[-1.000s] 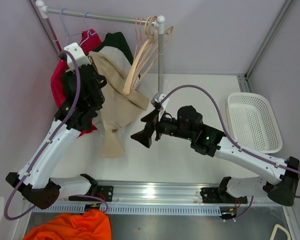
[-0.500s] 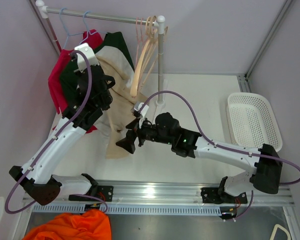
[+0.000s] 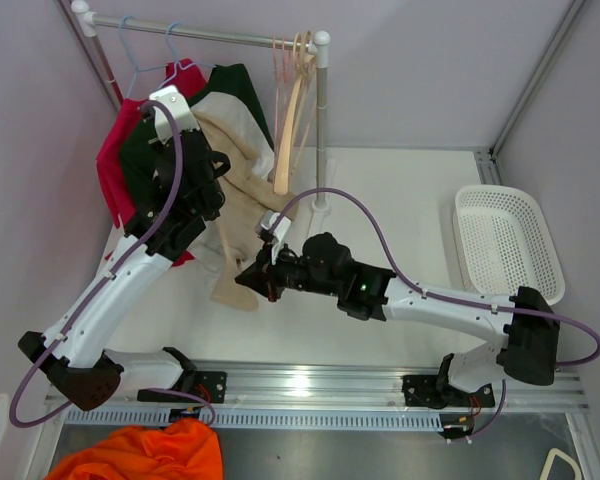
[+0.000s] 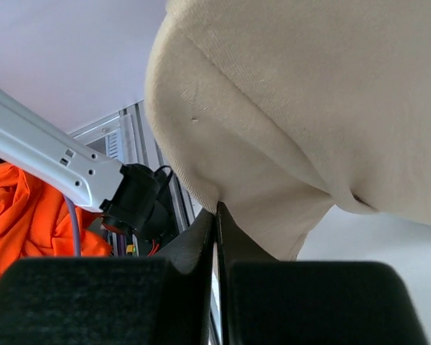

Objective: Remove the t-shirt from the hanger

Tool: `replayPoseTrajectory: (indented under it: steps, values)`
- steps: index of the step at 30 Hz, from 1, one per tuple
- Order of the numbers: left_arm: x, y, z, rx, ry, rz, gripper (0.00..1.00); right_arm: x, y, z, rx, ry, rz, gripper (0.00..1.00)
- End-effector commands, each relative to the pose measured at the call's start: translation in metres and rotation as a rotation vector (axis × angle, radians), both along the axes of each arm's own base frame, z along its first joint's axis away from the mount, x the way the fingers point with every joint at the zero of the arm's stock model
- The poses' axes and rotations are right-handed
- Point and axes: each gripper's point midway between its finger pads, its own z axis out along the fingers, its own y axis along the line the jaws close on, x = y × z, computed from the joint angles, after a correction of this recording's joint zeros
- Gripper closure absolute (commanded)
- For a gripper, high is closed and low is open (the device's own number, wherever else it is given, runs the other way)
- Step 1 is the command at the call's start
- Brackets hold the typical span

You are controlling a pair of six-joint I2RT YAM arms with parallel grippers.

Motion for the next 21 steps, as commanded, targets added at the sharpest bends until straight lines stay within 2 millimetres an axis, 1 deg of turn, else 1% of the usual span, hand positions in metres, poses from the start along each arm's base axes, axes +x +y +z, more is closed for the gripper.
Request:
replayPoseTrajectory:
  steps: [1,2,3,4,6,7,8,9,10,11,12,13,14,15,16,17,18,19,20,21]
  values:
    - [0.004,-0.008,0.008,-0.055,-0.050,-0.023,0.99,-0.006,-0.005,0.036,0.090,-0.021,-0.001,1.00]
    - [0.005,-0.009,0.006,-0.056,-0.047,-0.024,0.99,-0.009,-0.007,0.037,0.093,-0.019,0.002,1.00]
    - [0.006,-0.011,0.003,-0.055,-0.044,-0.029,0.99,-0.012,-0.009,0.034,0.086,-0.015,0.010,1.00]
    - [0.008,-0.012,0.005,-0.050,-0.047,-0.033,0.99,-0.018,-0.014,0.038,0.092,-0.015,0.025,1.00]
    - [0.012,-0.016,0.010,-0.050,-0.068,-0.042,0.99,-0.032,-0.018,0.034,0.074,-0.017,0.050,1.00]
    - [0.016,-0.018,0.010,-0.027,-0.062,-0.042,0.99,-0.042,-0.025,0.035,0.075,-0.020,0.064,1.00]
    - [0.020,-0.020,0.012,-0.028,-0.077,-0.046,0.99,-0.050,-0.029,0.030,0.057,-0.020,0.075,1.00]
    - [0.022,-0.021,0.018,-0.028,-0.088,-0.049,0.99,-0.068,-0.030,0.029,0.047,-0.030,0.112,1.00]
    - [0.024,-0.023,0.018,-0.015,-0.083,-0.051,0.99,-0.078,-0.033,0.023,0.028,-0.032,0.124,1.00]
    - [0.032,-0.028,0.014,-0.002,-0.073,-0.052,0.99,-0.083,-0.041,0.024,0.019,-0.040,0.104,1.00]
    - [0.035,-0.029,0.018,-0.003,-0.081,-0.052,0.99,-0.101,-0.043,0.021,0.012,-0.040,0.133,1.00]
    - [0.038,-0.030,0.023,0.001,-0.086,-0.048,0.99,-0.107,-0.047,0.019,0.005,-0.033,0.134,1.00]
    - [0.046,-0.033,0.022,0.009,-0.081,-0.045,0.99,-0.114,-0.055,0.013,-0.008,-0.022,0.136,1.00]
    - [0.051,-0.036,0.021,0.014,-0.079,-0.049,0.99,-0.122,-0.058,0.009,-0.016,-0.015,0.135,1.00]
    - [0.053,-0.037,0.028,0.017,-0.089,-0.051,0.99,-0.126,-0.062,0.006,-0.019,0.013,0.131,1.00]
    - [0.056,-0.037,0.033,0.015,-0.097,-0.047,0.99,-0.129,-0.066,-0.008,-0.047,0.028,0.126,1.00]
    - [0.064,-0.041,0.028,0.028,-0.083,-0.046,0.99,-0.130,-0.071,-0.008,-0.040,0.041,0.111,1.00]
    - [0.065,-0.040,0.041,0.018,-0.106,-0.044,0.99,-0.137,-0.073,-0.015,-0.046,0.071,0.112,1.00]
    - [0.067,-0.041,0.043,0.017,-0.110,-0.047,0.99,-0.139,-0.077,-0.030,-0.072,0.086,0.107,1.00]
    - [0.071,-0.044,0.041,0.022,-0.103,-0.049,0.99,-0.138,-0.079,-0.036,-0.081,0.093,0.091,1.00]
